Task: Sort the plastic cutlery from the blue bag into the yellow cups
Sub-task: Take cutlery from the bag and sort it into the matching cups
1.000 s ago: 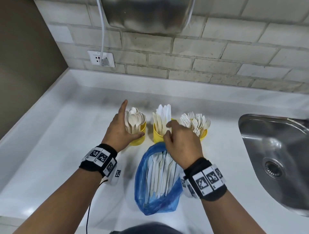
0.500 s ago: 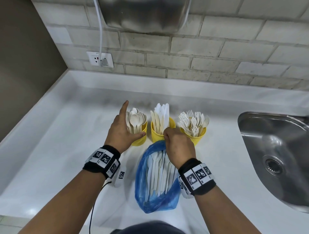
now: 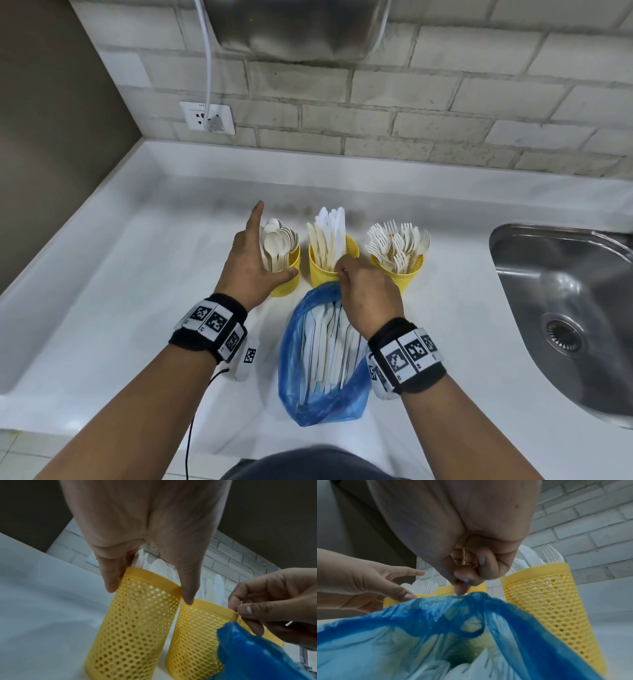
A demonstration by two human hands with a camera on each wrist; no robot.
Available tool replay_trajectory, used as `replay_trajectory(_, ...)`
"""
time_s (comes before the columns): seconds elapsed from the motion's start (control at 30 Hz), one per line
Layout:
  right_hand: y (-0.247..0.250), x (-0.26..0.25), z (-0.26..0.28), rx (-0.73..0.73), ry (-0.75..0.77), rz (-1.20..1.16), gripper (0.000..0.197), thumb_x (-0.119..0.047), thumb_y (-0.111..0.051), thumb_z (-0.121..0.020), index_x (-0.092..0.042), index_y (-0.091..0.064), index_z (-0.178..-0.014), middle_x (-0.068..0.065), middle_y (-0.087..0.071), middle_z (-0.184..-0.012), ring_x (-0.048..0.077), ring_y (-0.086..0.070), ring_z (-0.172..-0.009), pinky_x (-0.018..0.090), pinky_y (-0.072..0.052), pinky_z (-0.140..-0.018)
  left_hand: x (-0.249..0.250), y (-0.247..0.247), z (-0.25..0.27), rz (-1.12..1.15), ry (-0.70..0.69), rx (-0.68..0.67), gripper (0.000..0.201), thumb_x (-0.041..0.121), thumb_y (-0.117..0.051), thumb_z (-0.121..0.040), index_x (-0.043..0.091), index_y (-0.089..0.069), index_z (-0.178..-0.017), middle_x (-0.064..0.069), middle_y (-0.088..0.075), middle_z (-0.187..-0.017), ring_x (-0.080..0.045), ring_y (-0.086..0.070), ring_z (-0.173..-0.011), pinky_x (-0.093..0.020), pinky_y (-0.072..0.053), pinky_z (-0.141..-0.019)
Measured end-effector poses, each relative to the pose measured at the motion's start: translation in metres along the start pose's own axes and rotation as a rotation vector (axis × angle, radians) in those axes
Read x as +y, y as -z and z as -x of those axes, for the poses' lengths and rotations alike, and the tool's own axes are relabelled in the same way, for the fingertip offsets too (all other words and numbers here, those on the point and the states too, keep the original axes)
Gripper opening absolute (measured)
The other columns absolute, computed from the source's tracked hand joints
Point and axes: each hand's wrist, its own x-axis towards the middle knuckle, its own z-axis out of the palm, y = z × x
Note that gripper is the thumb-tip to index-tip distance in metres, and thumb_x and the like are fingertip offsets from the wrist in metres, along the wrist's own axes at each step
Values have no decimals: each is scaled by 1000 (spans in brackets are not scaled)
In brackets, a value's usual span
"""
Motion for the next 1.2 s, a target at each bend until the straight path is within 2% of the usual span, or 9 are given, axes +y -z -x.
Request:
replay_trajectory(0.13,11,-2,14,115,4,-147,15,-15,-50,-101,-15,-63,-110,8,-68,-91,30,-65,-72,41,-55,-60,18,6,12,-64,-69,109,126,47,-92,-67,37,-8,-161,-13,-21,-158,-31,-23,-147,-37,-28,-117)
replay_trajectory(0.23,10,4,32,47,24,-207,13,-20,-51,-101,-18,-64,-101,0,-66,-75,26,-60,-62,39,-51,-57,42,6,36,15,-236,303,76,39,-83,-82,25,-40,-143,-4,-44,-135,-22,-54,-119,-32,-50,-97)
replay_trajectory(0.3,6,11,45,-103,33,-213,14,-25,-51,-98,-22,-65,-95,-1,-69,-77,25,-63,-67,41,-52,-61,55,4,55,138,-267,146,43,31,-77,-90,27,-48,-121,5,-61,-104,-11,-64,-84,-29,-56,-71)
replay_trajectory(0.4,4,18,67,-302,43,-152,13,-28,-54,-95,-26,-61,-84,1,-68,-75,27,-62,-72,40,-49,-63,53,-8,82,-21,-310,-401,16,41,-67,-96,32,-57,-104,13,-68,-81,-5,-64,-71,-30,-54,-66)
replay_trajectory(0.5,3,25,89,-377,18,-135,17,-29,-55,-95,-24,-63,-81,-2,-62,-69,21,-53,-65,41,-49,-63,35,-24,98,-445,-394,-615,26,55,-51,-99,31,-59,-95,11,-70,-88,-8,-63,-78,-34,-53,-73)
replay_trajectory(0.63,1,33,107,-419,-66,-77,24,-31,-49,-97,-21,-59,-78,1,-63,-68,23,-58,-65,41,-50,-62,22,-29,108,-707,-376,-591,32,55,-42,-102,28,-58,-98,3,-70,-89,-23,-67,-82,-33,-51,-71)
replay_trajectory(0.73,3,36,110,-422,-168,-69,35,-27,-50,-99,-18,-50,-65,4,-58,-64,21,-55,-61,32,-37,-56,18,-28,111,-836,-315,-578,33,51,-42,-102,25,-62,-98,-1,-71,-93,-26,-68,-83,-32,-48,-70)
replay_trajectory(0.83,1,36,105,-449,-299,-43,45,-27,-51,-101,-21,-38,-58,1,-47,-62,16,-47,-56,24,-26,-51,18,-30,109,-877,-176,-549,37,51,-45,-100,20,-64,-97,-6,-71,-100,-27,-69,-89,-31,-44,-70)
replay_trajectory(1.2,-5,17,84,-435,-535,-122,42,-33,-64,-94,-19,-39,-63,9,-57,-85,27,-59,-79,28,-40,-68,20,-61,91,-709,71,-493,54,63,-53,-96,13,-63,-115,-5,-72,-111,-27,-68,-101,-34,-49,-79)
